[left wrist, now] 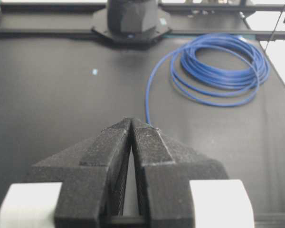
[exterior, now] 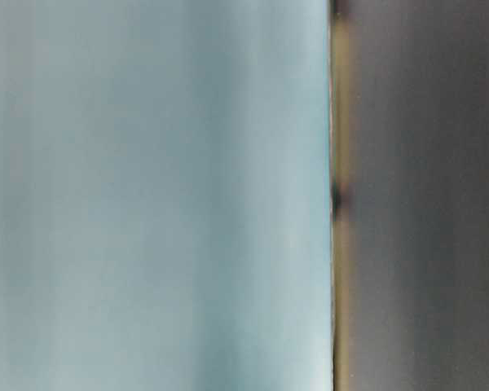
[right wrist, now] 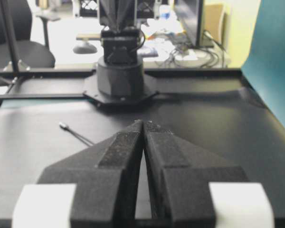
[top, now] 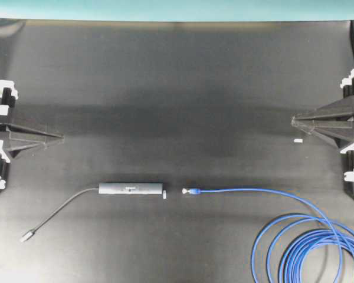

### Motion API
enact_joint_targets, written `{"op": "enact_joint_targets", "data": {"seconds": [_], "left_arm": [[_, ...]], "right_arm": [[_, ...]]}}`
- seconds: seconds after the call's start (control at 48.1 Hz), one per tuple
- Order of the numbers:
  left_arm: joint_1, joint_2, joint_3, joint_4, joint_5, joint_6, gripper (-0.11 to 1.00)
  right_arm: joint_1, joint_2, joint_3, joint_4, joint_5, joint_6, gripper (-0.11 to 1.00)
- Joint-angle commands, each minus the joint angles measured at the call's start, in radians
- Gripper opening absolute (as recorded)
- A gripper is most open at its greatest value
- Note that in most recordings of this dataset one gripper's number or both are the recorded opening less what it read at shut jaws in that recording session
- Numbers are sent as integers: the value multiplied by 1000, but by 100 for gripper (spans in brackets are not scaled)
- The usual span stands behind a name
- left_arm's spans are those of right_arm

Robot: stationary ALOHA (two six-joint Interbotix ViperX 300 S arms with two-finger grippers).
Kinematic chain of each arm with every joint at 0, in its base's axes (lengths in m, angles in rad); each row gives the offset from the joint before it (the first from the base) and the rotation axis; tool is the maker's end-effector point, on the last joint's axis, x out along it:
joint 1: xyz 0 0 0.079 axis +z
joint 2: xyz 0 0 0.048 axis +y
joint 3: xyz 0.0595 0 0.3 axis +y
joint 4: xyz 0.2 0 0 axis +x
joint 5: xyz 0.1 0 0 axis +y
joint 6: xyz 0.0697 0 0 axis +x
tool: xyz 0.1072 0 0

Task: Insert the LAN cable into the hub.
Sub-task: 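Move both grippers down toward the grey hub and blue cable plug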

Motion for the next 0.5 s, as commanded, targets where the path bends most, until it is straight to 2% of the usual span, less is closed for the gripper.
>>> {"op": "enact_joint_targets", "data": {"seconds": [0.0, 0.104, 0.291, 0.478], "left_arm": [[-2, 41, -46, 43, 61, -17, 6], [-11, 89, -97, 43, 179, -20, 0], [-41, 158, -152, 43, 345, -20, 0], [-94, 207, -178, 43, 371, -28, 0]], "right_arm": [[-5, 17, -14, 8, 3, 5, 3], [-5, 44, -48, 41, 132, 21, 0], [-2, 123, -130, 41, 388, 31, 0], [18, 267, -202, 41, 529, 31, 0]]}}
